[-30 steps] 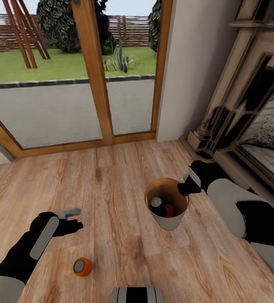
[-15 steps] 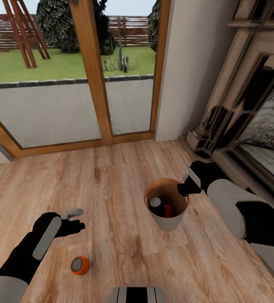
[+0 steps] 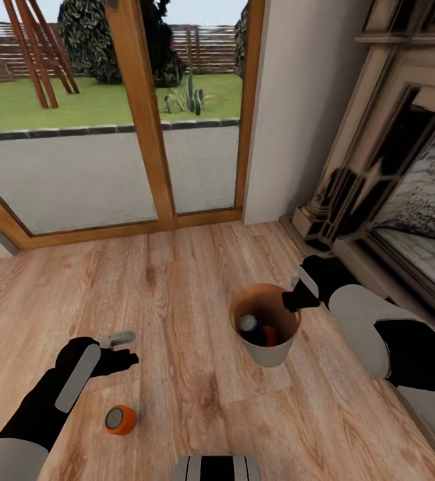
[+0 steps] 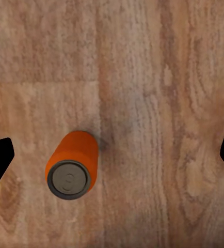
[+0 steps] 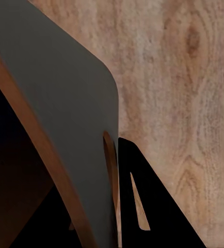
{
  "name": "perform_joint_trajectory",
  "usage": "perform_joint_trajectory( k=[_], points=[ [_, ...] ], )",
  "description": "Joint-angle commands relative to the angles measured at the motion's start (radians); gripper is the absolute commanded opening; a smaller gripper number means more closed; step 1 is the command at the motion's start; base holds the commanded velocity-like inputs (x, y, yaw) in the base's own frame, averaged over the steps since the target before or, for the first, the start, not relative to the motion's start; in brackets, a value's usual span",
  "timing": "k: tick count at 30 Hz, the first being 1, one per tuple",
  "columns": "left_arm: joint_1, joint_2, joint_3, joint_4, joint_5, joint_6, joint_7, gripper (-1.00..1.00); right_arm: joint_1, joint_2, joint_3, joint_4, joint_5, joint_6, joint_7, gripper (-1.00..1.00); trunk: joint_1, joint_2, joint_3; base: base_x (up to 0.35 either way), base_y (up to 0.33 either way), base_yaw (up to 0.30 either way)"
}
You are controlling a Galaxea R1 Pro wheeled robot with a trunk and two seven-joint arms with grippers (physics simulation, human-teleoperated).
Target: Put the three can of soda from the living room inside the tash can in the kitchen.
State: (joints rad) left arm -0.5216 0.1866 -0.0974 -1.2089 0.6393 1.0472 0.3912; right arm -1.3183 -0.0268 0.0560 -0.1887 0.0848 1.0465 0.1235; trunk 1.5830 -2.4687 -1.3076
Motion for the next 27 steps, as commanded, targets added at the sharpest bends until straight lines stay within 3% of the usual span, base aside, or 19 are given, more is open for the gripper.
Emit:
perform_joint_trajectory(
  k=[1, 27],
  points=[
    [0.0, 0.0, 0.0, 0.0, 0.0, 0.0, 0.0, 1.0, 0.0, 0.0, -0.007, 0.0, -0.019, 0.001, 0.004, -1.0, 0.0, 0.0, 0.0, -0.001, -0.004, 0.0],
    [0.0, -0.008, 0.001, 0.007, 0.0, 0.0, 0.0, 1.0, 0.001, -0.002, -0.007, -0.001, -0.019, 0.001, 0.004, -1.0, 0.0, 0.0, 0.0, -0.123, 0.034, 0.0]
  ],
)
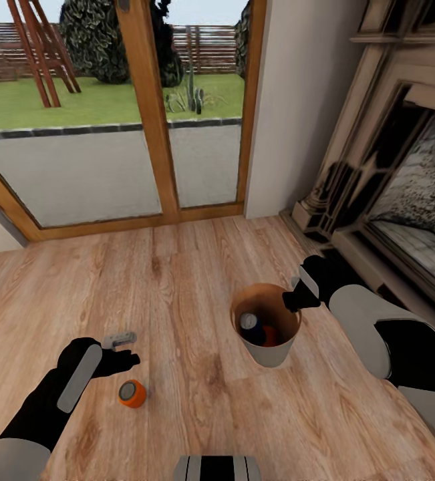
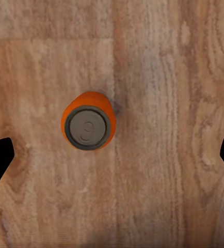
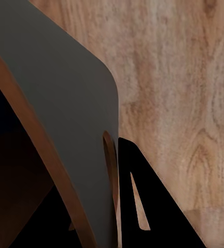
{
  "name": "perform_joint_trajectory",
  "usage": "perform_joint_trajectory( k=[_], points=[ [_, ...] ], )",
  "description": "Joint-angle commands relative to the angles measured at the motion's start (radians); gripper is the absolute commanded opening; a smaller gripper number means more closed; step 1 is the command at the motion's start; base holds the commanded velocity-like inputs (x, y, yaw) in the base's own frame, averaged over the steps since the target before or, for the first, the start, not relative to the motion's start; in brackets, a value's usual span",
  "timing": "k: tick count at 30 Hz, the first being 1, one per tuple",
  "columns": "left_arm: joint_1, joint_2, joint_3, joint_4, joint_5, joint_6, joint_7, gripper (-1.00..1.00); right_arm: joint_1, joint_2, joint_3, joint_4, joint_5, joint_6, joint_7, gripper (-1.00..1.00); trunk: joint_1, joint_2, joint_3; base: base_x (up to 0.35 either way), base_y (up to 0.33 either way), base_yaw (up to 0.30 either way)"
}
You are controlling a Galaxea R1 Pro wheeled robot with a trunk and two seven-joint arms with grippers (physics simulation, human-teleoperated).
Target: Put the three can of soda from the living room inside the tash can in the kitchen.
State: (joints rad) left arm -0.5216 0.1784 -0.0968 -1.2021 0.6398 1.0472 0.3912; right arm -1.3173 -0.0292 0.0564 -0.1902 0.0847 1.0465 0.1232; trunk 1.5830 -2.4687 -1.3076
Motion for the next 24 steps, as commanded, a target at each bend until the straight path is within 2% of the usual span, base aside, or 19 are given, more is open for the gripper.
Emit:
perform_joint_trajectory(
  k=[1, 24],
  points=[
    [0.0, 0.0, 0.0, -0.001, 0.0, 0.0, 0.0, 1.0, 0.0, 0.0, -0.007, 0.0, -0.019, 0.001, 0.004, -1.0, 0.0, 0.0, 0.0, -0.056, 0.0, 0.0],
    [-0.002, 0.004, 0.012, -0.007, 0.001, 0.0, 0.005, 1.0, 0.0, 0.001, -0.007, 0.001, -0.017, 0.001, 0.003, -1.0, 0.0, 0.0, 0.0, -0.007, 0.0, 0.0]
  ],
)
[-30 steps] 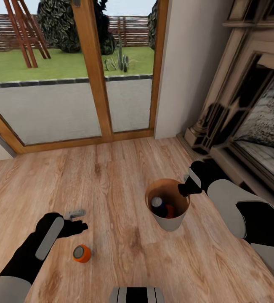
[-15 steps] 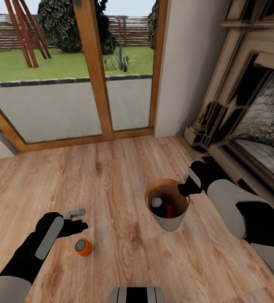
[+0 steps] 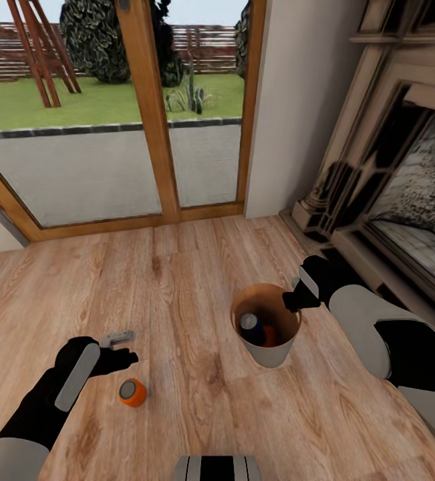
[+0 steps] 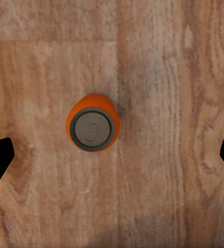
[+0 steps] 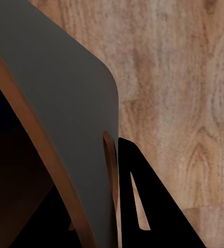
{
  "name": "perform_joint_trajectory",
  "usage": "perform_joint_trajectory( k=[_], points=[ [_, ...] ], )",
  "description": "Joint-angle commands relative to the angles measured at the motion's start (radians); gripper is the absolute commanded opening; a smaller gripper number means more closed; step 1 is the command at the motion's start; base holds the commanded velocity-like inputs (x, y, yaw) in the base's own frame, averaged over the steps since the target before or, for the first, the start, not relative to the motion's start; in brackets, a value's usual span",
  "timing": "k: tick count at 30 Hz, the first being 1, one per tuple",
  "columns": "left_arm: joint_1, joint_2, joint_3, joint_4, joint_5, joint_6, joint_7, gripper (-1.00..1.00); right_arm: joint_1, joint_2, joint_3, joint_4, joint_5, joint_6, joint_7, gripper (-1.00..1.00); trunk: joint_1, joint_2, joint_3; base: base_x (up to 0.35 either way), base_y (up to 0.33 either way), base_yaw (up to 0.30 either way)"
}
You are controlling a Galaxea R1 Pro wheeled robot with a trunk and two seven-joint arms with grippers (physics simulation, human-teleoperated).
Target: Put the three can of soda from the living room inside the tash can in the kitchen.
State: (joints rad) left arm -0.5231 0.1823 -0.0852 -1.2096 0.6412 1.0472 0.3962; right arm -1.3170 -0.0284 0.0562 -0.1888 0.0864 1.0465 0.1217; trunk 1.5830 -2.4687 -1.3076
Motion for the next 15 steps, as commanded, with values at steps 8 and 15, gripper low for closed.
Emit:
perform_joint_trajectory(
  k=[8, 15],
  points=[
    [-0.001, 0.007, 0.03, -0.002, 0.0, 0.0, -0.002, 1.0, 0.001, 0.0, -0.007, -0.001, -0.018, 0.001, 0.004, -1.0, 0.0, 0.0, 0.0, 0.0, 0.0, 0.0],
    [-0.002, 0.007, 0.082, -0.002, 0.001, 0.0, -0.009, 1.0, 0.001, 0.002, -0.004, -0.001, -0.019, 0.001, 0.004, -1.0, 0.0, 0.0, 0.0, 0.0, 0.0, 0.0]
  ],
)
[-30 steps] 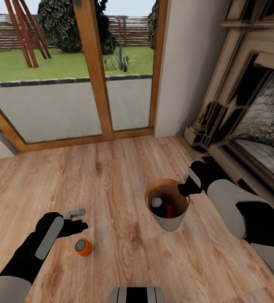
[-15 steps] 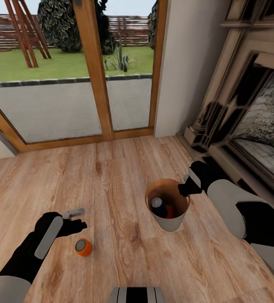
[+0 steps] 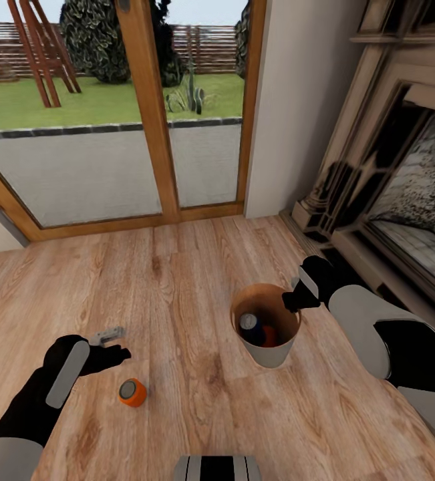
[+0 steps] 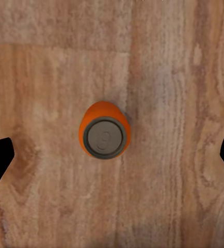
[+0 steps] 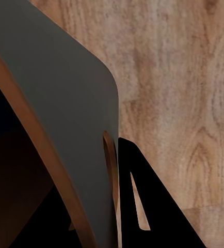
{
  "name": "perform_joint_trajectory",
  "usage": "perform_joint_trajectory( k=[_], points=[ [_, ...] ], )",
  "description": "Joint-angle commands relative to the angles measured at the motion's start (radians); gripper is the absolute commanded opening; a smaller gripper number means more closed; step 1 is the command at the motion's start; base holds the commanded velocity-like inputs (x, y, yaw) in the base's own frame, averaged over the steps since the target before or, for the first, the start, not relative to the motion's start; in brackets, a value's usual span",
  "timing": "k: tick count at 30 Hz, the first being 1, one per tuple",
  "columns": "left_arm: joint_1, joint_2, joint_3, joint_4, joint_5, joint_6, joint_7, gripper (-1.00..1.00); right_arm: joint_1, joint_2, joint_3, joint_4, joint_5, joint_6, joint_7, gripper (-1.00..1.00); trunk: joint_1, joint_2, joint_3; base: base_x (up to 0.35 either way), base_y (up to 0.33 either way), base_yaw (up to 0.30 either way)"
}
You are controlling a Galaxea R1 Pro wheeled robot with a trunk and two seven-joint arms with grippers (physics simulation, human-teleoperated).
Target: Put the three can of soda from the living room inside the tash can in the kitchen.
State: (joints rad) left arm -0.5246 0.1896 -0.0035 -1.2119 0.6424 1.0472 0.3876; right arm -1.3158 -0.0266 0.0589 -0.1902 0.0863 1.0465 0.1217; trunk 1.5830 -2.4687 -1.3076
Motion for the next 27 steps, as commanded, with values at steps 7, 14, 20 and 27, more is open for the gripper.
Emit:
perform_joint_trajectory(
  k=[7, 14, 20, 27],
  points=[
    [0.0, -0.006, 0.004, 0.004, -0.002, 0.0, 0.008, 1.0, 0.0, -0.001, -0.007, 0.0, -0.018, 0.001, 0.004, -1.0, 0.0, 0.0, 0.0, 0.0, 0.0, 0.0],
    [0.0, -0.007, 0.005, 0.003, -0.002, 0.0, 0.011, 1.0, 0.0, 0.0, -0.007, 0.0, -0.018, 0.001, 0.004, -1.0, 0.0, 0.0, 0.0, 0.0, 0.0, 0.0],
    [0.0, -0.008, 0.005, 0.006, -0.003, 0.0, 0.012, 1.0, 0.0, 0.001, -0.005, 0.001, -0.018, 0.001, 0.004, -1.0, 0.008, -0.014, -0.006, 0.0, 0.0, 0.0],
    [0.001, -0.007, 0.004, 0.005, -0.003, 0.0, 0.011, 1.0, 0.0, 0.001, -0.008, 0.0, -0.017, 0.001, 0.004, -1.0, 0.019, -0.032, -0.031, 0.0, 0.0, 0.0]
  ],
)
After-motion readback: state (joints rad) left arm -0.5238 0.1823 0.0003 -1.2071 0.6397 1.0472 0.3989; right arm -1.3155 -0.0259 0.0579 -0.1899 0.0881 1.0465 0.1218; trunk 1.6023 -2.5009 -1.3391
